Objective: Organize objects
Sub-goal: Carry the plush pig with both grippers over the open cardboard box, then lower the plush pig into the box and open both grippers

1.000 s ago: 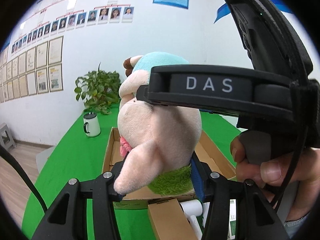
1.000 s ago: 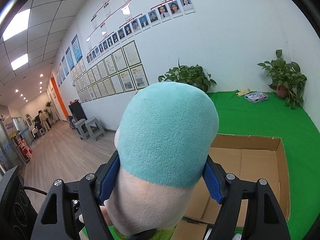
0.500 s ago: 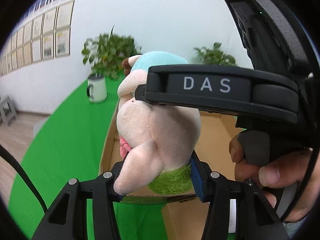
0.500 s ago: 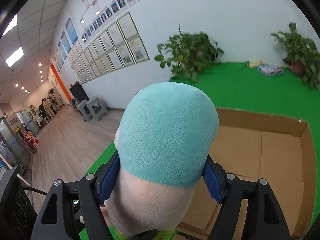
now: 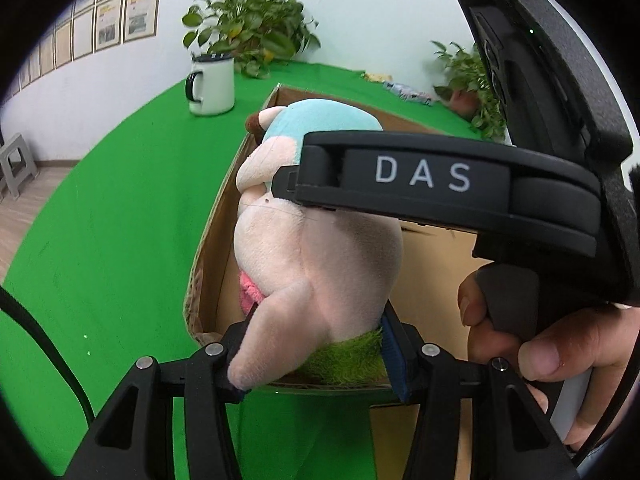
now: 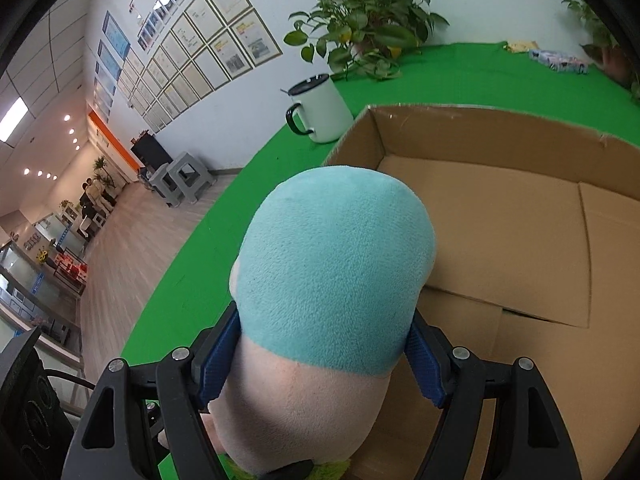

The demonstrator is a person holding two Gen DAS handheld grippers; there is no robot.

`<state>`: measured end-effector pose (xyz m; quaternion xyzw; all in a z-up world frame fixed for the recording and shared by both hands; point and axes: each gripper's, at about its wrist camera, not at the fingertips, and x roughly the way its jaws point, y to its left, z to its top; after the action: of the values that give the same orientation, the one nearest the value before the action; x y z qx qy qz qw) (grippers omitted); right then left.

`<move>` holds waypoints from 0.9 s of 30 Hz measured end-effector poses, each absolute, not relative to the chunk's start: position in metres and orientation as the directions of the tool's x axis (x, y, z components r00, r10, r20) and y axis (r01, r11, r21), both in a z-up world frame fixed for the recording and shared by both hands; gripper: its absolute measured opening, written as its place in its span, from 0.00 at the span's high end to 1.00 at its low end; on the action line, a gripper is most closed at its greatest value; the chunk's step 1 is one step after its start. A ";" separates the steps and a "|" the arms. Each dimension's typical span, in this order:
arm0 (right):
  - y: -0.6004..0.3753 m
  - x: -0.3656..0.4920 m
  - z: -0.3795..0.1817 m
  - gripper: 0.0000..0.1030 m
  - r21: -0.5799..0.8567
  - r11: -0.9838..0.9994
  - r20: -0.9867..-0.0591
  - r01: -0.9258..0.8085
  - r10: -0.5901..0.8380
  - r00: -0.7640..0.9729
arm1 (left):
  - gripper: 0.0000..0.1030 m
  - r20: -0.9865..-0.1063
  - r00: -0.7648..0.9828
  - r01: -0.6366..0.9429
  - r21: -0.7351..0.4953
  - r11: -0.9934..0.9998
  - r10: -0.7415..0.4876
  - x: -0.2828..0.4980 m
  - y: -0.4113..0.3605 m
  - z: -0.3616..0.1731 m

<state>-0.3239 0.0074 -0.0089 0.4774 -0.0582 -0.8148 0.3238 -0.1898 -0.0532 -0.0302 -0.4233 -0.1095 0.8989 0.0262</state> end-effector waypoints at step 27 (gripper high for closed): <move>0.005 -0.329 -0.033 0.15 0.439 -0.792 -0.797 0.424 -0.561 -0.223 | 0.42 -0.729 -0.667 0.048 -0.248 -0.967 0.154 -0.150 -0.102 -0.016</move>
<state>-0.3288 0.0046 -0.0329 0.5372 -0.0640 -0.7794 0.3159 -0.1505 -0.1021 -0.0156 -0.4068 -0.1241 0.9046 0.0293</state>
